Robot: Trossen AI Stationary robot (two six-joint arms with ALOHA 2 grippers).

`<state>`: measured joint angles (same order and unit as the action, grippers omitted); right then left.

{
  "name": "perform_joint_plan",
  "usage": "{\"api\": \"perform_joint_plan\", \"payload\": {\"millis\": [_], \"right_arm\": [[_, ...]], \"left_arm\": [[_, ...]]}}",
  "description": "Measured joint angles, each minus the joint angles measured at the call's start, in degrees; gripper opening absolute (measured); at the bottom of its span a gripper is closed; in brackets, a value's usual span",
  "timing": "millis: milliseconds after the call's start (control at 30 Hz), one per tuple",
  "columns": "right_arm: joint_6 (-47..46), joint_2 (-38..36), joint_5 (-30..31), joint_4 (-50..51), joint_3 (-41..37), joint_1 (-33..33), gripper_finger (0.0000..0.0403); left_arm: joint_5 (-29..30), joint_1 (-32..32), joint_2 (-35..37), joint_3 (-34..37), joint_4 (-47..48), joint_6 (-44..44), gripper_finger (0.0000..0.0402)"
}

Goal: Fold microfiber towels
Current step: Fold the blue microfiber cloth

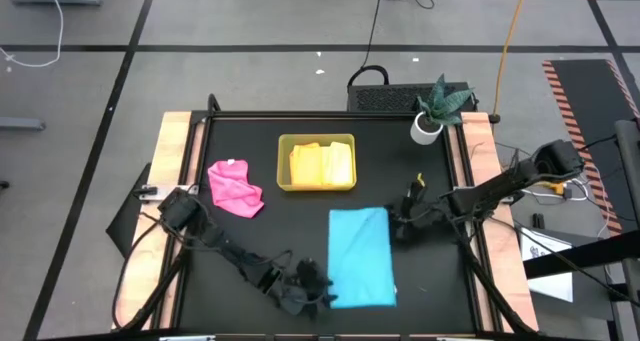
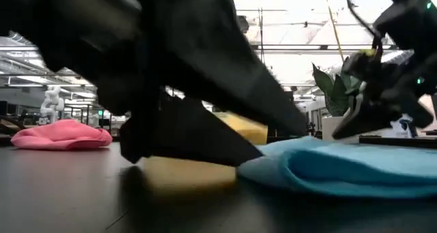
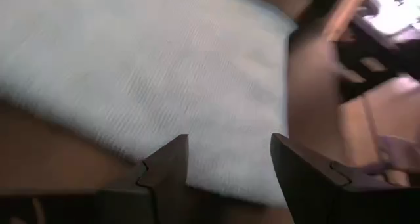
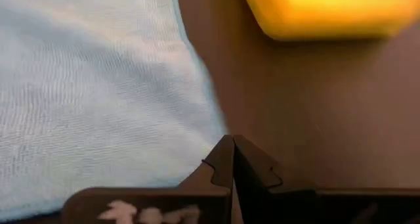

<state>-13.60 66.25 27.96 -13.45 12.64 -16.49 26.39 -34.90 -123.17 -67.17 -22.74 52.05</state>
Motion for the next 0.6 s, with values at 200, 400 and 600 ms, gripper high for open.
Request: {"api": "perform_joint_plan", "payload": {"millis": [200, 400, 600], "right_arm": [[-2.91, -6.54, -10.84, -4.46, -0.61, -2.44, 0.0], [-8.12, -3.17, -16.75, -17.05, -4.19, -7.86, 0.0], [-11.85, 3.91, -9.04, -18.55, -5.17, -8.59, 0.0]], "left_arm": [[3.5, -1.26, 1.42, -3.45, -1.27, -8.81, 0.0218], [9.51, 1.17, 1.44, -4.71, 0.75, -19.39, 0.0218], [11.78, 9.81, 1.4, -4.62, 5.82, -23.22, 0.0218]]}}
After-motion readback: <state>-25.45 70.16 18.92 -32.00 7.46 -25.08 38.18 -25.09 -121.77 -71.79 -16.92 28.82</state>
